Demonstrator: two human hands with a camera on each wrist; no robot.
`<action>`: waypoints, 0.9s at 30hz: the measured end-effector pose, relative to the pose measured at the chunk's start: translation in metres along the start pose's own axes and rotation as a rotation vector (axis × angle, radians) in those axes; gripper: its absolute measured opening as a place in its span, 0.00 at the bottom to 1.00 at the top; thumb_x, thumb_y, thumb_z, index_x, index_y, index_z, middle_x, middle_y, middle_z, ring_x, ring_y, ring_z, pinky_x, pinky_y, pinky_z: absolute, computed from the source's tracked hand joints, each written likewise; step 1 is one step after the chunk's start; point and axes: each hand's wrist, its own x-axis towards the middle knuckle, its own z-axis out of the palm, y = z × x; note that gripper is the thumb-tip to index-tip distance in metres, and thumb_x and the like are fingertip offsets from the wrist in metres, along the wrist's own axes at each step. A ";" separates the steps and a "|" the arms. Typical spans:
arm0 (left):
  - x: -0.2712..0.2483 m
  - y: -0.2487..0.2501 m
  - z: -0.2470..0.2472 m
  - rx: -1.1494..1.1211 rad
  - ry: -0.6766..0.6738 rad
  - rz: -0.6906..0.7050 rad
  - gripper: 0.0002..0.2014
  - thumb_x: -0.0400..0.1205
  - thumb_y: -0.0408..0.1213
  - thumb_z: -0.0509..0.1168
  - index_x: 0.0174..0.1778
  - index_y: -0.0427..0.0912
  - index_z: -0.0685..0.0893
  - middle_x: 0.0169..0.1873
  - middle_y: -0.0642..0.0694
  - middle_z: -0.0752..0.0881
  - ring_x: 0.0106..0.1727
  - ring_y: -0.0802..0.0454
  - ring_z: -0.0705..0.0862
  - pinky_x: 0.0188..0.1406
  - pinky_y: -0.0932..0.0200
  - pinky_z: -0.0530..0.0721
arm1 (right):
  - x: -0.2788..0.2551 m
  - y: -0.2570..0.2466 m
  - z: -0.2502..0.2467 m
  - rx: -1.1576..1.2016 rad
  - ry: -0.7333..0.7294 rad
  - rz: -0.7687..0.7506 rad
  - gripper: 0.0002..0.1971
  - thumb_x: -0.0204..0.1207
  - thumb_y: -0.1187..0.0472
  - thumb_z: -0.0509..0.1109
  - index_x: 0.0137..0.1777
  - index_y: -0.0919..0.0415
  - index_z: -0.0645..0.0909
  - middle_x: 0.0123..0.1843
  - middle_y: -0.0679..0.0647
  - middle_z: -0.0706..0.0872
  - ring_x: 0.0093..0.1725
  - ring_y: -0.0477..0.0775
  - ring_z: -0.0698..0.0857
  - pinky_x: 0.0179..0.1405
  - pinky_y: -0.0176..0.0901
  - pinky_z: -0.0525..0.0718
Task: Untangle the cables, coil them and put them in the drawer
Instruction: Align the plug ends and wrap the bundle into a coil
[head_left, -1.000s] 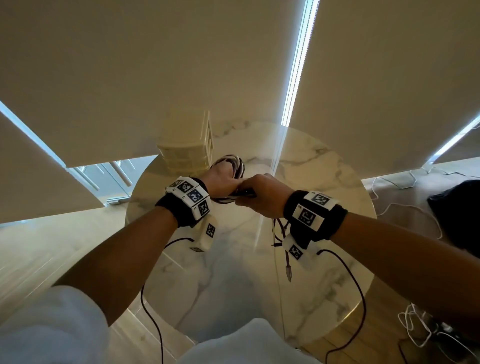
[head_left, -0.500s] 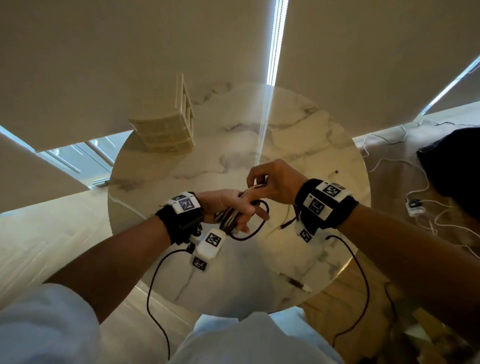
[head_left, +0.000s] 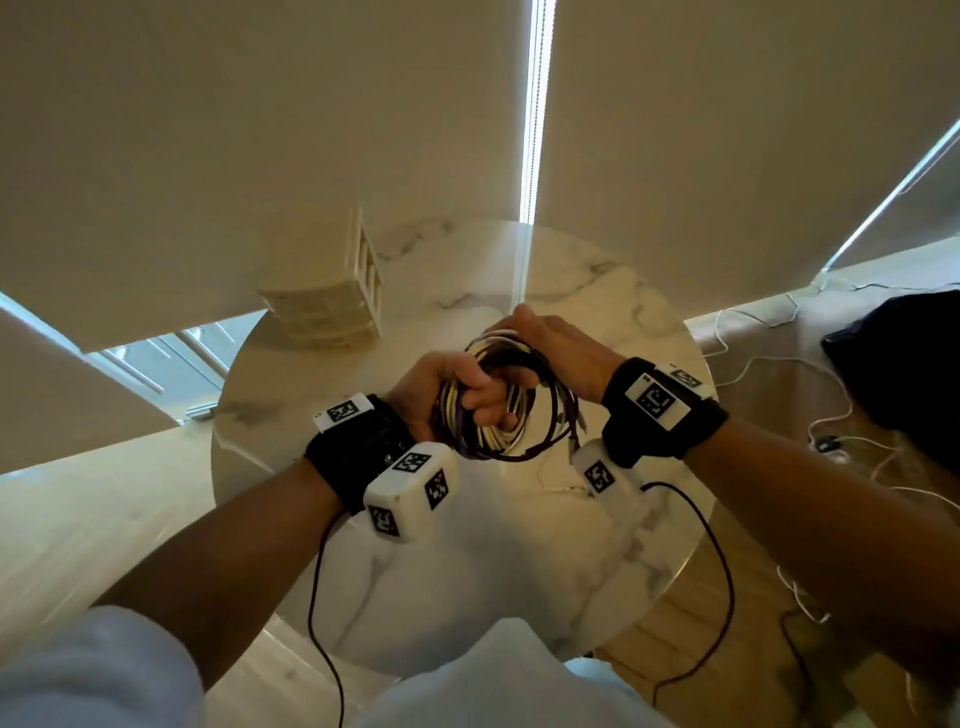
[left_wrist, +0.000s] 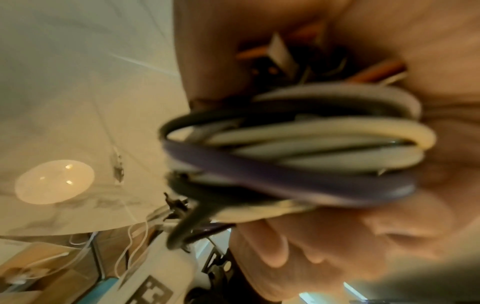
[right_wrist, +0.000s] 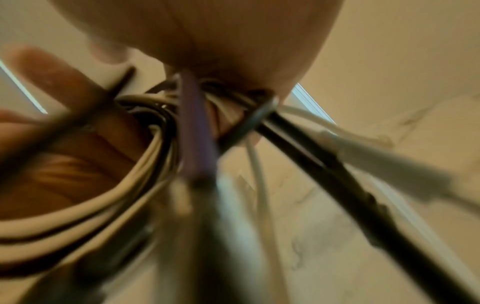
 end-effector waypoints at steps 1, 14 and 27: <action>-0.001 0.005 0.003 -0.023 -0.005 0.028 0.18 0.70 0.30 0.66 0.54 0.27 0.84 0.21 0.46 0.81 0.27 0.51 0.82 0.54 0.55 0.84 | 0.002 -0.007 -0.003 -0.008 -0.026 -0.046 0.35 0.71 0.28 0.47 0.54 0.54 0.83 0.39 0.39 0.87 0.38 0.33 0.84 0.41 0.23 0.77; 0.000 0.041 0.036 -0.170 0.006 0.272 0.19 0.74 0.25 0.56 0.60 0.21 0.77 0.29 0.34 0.86 0.36 0.39 0.86 0.62 0.46 0.80 | 0.043 -0.044 -0.010 -0.023 0.227 -0.192 0.14 0.82 0.50 0.59 0.38 0.51 0.81 0.39 0.55 0.86 0.42 0.54 0.86 0.50 0.50 0.82; -0.001 0.054 0.030 -0.231 0.003 0.534 0.31 0.67 0.28 0.68 0.68 0.31 0.70 0.21 0.47 0.80 0.28 0.53 0.82 0.63 0.56 0.82 | 0.047 -0.036 -0.001 0.214 0.248 0.025 0.23 0.86 0.43 0.47 0.57 0.52 0.82 0.52 0.55 0.88 0.47 0.43 0.87 0.45 0.28 0.82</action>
